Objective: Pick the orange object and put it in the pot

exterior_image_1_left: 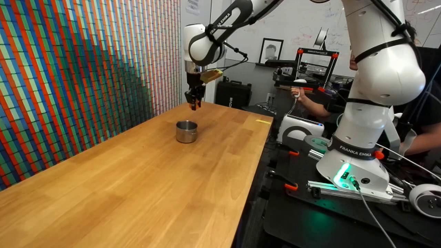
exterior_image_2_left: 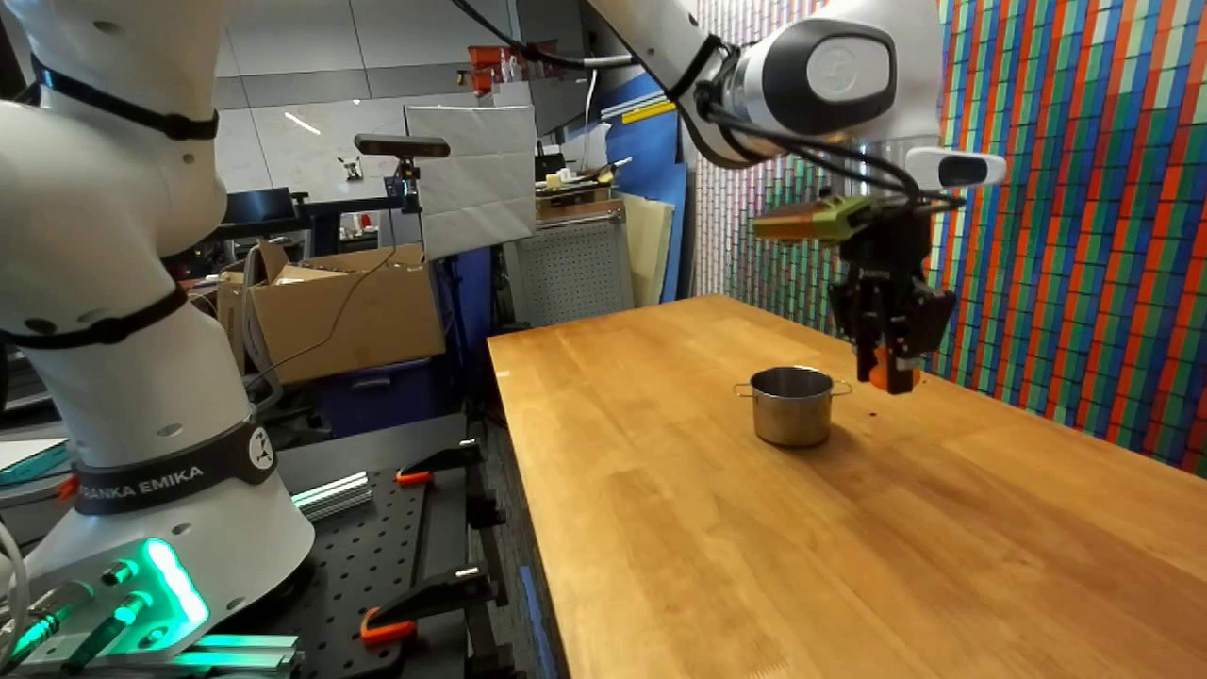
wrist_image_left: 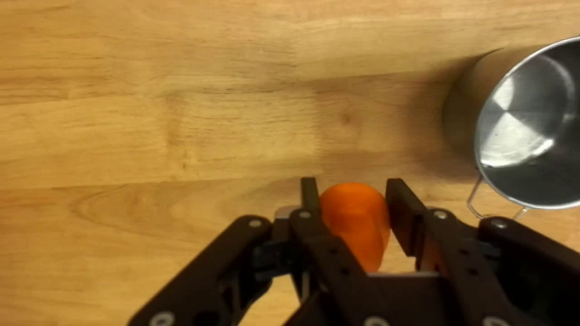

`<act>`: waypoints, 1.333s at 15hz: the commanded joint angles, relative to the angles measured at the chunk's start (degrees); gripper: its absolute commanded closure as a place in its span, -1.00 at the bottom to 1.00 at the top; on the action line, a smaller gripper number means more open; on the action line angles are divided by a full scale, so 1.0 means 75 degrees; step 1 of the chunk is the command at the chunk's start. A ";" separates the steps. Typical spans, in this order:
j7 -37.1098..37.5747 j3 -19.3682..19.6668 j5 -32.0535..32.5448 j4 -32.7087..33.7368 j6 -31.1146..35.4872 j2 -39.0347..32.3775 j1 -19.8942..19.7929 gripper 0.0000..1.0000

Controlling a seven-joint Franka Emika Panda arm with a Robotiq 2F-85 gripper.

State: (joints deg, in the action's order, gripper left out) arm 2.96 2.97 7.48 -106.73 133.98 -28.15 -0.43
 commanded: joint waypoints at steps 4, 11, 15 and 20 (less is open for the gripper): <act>-0.0376 -0.0590 -0.0918 -0.0960 -0.0528 0.1386 0.0020 0.63; 0.0006 -0.0874 -0.0958 -0.1218 0.0285 0.1059 0.0512 0.64; 0.0293 -0.0780 -0.0851 -0.1114 0.0918 0.0623 0.0711 0.64; 0.0440 -0.0630 -0.0715 -0.0943 0.1072 0.0190 0.0743 0.56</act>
State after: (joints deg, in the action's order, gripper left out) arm 4.82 -3.10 1.15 -115.59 142.00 -25.05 4.31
